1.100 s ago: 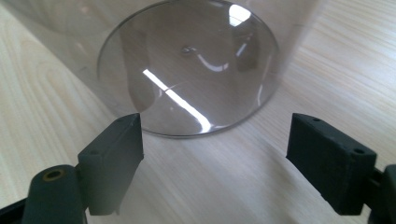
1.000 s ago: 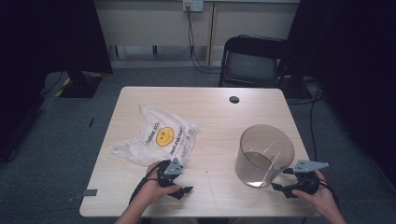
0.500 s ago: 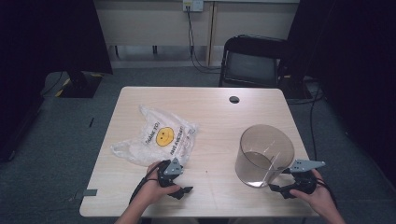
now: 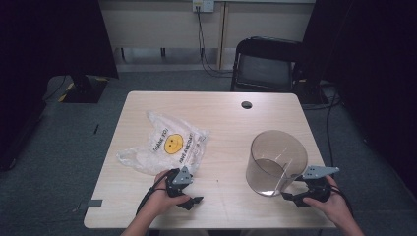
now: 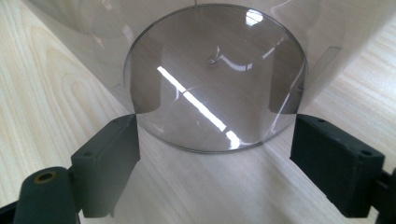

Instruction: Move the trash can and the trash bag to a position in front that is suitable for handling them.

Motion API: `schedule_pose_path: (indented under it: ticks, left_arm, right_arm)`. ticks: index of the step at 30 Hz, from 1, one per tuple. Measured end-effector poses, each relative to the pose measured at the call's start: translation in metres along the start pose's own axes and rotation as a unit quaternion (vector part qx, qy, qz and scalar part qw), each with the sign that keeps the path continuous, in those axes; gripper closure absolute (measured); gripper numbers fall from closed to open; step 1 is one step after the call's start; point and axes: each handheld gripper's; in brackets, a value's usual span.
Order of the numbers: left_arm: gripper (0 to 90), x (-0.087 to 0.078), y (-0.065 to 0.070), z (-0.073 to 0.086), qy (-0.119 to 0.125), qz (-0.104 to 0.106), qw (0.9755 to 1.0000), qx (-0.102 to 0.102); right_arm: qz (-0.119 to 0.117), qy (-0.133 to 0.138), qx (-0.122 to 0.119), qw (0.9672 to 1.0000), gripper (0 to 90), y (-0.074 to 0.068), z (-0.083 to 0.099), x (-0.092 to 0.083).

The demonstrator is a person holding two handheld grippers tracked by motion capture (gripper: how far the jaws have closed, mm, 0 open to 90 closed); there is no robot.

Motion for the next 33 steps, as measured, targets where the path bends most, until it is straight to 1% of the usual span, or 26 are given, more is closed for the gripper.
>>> schedule_pose_path:
  ticks: [17, 24, 33]
  left_arm:
    - [12.2, 0.000, 0.000, 0.000, 0.000, 0.000, 1.0000, 0.000]
    - [12.2, 0.000, 0.000, 0.000, 0.000, 0.000, 1.0000, 0.000]
    - [12.2, 0.000, 0.000, 0.000, 0.000, 0.000, 1.0000, 0.000]
  right_arm:
    - [0.000, -0.004, -0.005, 1.0000, 14.6, 0.001, -0.013, 0.013]
    - [-0.003, -0.005, -0.004, 1.0000, 14.4, 0.002, -0.017, 0.017]
    - [0.002, -0.004, -0.009, 0.9999, 14.7, 0.001, -0.026, 0.026]
Point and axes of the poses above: each handheld gripper's, and its own axes: x roughly forward along the jaws, z roughly out of its underside, y roughly to its right, and after that the axes turned 1 degree about -x, right-handed
